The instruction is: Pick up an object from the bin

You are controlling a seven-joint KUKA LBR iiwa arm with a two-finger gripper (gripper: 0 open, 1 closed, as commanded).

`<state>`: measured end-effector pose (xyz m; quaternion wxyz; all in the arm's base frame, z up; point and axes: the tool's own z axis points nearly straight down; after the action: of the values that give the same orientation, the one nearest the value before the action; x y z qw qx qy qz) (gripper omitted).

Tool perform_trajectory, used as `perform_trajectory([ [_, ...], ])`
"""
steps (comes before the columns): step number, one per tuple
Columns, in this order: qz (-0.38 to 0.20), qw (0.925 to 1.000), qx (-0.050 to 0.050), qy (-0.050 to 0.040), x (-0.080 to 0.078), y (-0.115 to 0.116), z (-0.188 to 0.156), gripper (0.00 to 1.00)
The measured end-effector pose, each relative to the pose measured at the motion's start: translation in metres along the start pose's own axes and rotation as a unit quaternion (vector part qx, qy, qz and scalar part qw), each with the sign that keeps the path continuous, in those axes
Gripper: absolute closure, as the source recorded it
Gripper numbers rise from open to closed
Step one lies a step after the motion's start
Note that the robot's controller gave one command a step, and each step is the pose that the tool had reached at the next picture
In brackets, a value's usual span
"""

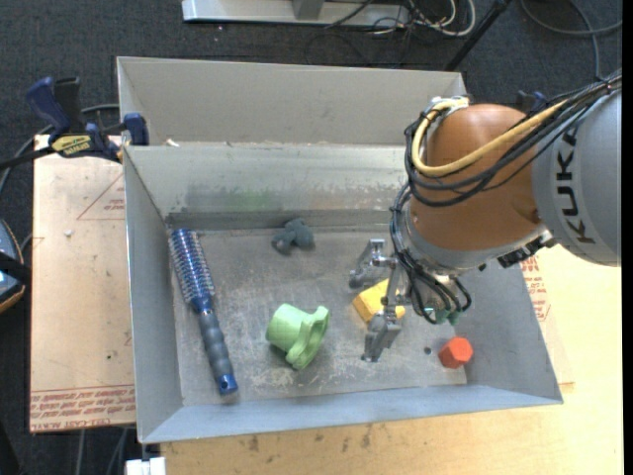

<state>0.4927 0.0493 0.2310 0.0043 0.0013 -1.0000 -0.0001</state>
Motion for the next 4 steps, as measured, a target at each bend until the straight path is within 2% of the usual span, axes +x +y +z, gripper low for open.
perform_trajectory([
  [1,0.095,0.9954,-0.001,-0.0075,-0.0402,0.0573,0.1589,0.0],
  [2,0.061,0.9981,-0.001,-0.0122,-0.0327,0.0672,0.1561,0.0],
  [4,0.063,0.998,-0.001,-0.0058,-0.0358,0.0671,0.1538,0.0],
])
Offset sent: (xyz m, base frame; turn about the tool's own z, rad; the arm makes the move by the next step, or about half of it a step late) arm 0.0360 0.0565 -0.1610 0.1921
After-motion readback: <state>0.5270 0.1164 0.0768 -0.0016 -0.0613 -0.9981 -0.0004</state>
